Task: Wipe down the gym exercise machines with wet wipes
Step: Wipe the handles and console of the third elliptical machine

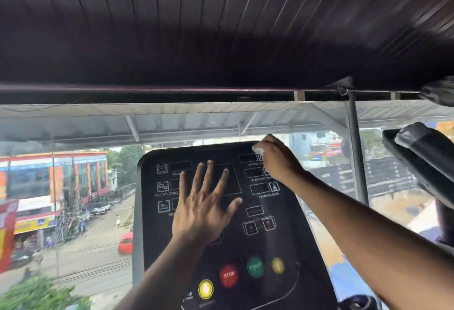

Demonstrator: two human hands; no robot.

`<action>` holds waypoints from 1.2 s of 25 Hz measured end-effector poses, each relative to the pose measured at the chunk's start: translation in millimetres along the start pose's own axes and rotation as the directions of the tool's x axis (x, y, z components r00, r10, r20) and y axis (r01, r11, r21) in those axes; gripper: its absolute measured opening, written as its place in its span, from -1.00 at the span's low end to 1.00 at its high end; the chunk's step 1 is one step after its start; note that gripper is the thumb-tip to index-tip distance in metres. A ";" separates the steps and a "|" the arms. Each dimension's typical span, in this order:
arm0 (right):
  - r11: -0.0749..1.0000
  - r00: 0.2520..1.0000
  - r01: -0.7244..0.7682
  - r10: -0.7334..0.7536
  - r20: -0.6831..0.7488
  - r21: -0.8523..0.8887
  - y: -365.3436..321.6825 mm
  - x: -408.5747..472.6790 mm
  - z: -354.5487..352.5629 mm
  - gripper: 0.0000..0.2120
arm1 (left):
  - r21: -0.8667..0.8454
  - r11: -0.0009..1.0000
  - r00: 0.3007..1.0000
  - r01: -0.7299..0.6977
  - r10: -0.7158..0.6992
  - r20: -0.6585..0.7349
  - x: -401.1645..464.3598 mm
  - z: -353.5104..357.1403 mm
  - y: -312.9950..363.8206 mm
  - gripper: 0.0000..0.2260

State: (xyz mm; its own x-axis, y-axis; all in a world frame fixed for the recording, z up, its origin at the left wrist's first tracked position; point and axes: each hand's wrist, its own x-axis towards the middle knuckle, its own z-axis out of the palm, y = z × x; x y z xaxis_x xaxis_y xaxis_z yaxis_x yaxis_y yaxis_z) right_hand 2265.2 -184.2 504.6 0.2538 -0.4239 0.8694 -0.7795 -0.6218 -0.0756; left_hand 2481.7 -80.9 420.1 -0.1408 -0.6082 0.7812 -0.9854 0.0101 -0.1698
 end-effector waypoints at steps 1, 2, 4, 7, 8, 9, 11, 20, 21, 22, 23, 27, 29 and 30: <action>1.000 1.000 0.000 0.000 -0.010 0.008 -3.9 12.1 5.4 -0.62 | 0.003 1.000 1.000 -0.002 0.002 -0.007 0.7 1.6 -0.9 -0.23; 1.000 1.000 -0.002 0.002 -0.008 0.011 -8.5 22.5 10.0 -0.61 | 0.007 1.000 1.000 -0.003 0.003 -0.007 1.7 2.8 -1.4 -0.24; 0.999 0.998 0.047 -0.047 0.048 0.004 -19.8 37.1 19.0 -0.58 | 0.023 1.000 1.000 -0.008 0.008 -0.004 2.5 4.3 -1.0 -0.24; 0.987 0.977 0.162 -0.162 0.137 0.016 -28.1 47.1 24.6 -0.51 | 0.034 0.999 1.000 -0.009 0.009 0.002 2.0 3.0 -0.5 -0.24; 0.989 0.978 0.144 -0.145 0.150 0.020 -23.3 49.2 20.5 -0.52 | 0.028 1.000 1.000 -0.007 0.007 -0.001 2.1 2.3 -0.2 -0.25; 0.995 0.982 0.101 -0.102 0.162 0.012 -16.1 49.5 15.0 -0.53 | 0.023 1.000 1.000 -0.006 0.006 -0.004 2.1 1.7 0.2 -0.25; 1.000 0.986 -0.001 0.002 0.169 -0.010 1.6 44.8 5.1 -0.55 | 0.022 1.000 1.000 -0.004 0.004 -0.003 1.9 0.0 0.3 -0.25; 0.945 0.944 -0.326 0.324 0.053 0.025 34.4 -27.1 3.0 -0.76 | 0.049 0.999 1.000 0.005 -0.007 0.029 2.2 -2.3 2.2 -0.25; 0.928 0.929 -0.368 0.364 0.066 0.054 39.6 -30.9 4.5 -0.76 | 0.056 0.998 0.999 0.004 -0.005 0.033 2.6 -2.1 2.8 -0.24; 0.912 0.916 -0.400 0.395 0.069 0.091 43.0 -29.5 5.2 -0.73 | 0.061 0.998 0.999 0.005 -0.007 0.035 2.7 -1.8 3.0 -0.24; 0.902 0.910 -0.415 0.410 0.064 0.119 43.2 -23.1 5.4 -0.70 | 0.063 0.998 0.999 0.008 -0.010 0.033 3.0 -1.5 2.5 -0.23; 0.956 0.961 -0.264 0.250 0.119 0.126 22.9 15.0 4.1 -0.53 | 0.071 0.997 0.999 0.010 -0.013 0.037 2.9 -1.4 2.8 -0.24; 0.983 0.975 -0.158 0.141 0.174 0.090 11.8 21.1 2.5 -0.41 | 0.066 0.998 0.999 0.009 -0.011 0.032 3.1 -1.5 2.0 -0.24; 0.992 0.980 -0.106 0.093 0.176 0.064 8.6 16.7 1.4 -0.38 | 0.061 0.998 0.999 0.009 -0.011 0.030 3.4 -1.4 1.6 -0.24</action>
State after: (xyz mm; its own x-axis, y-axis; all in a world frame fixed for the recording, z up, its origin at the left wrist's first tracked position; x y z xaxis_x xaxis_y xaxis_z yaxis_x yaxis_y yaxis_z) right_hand 2263.5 -197.6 517.8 0.2769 -0.5896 0.7588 -0.7636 -0.6144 -0.1987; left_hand 2479.5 -81.9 423.3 -0.1270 -0.6317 0.7648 -0.9790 -0.0440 -0.1989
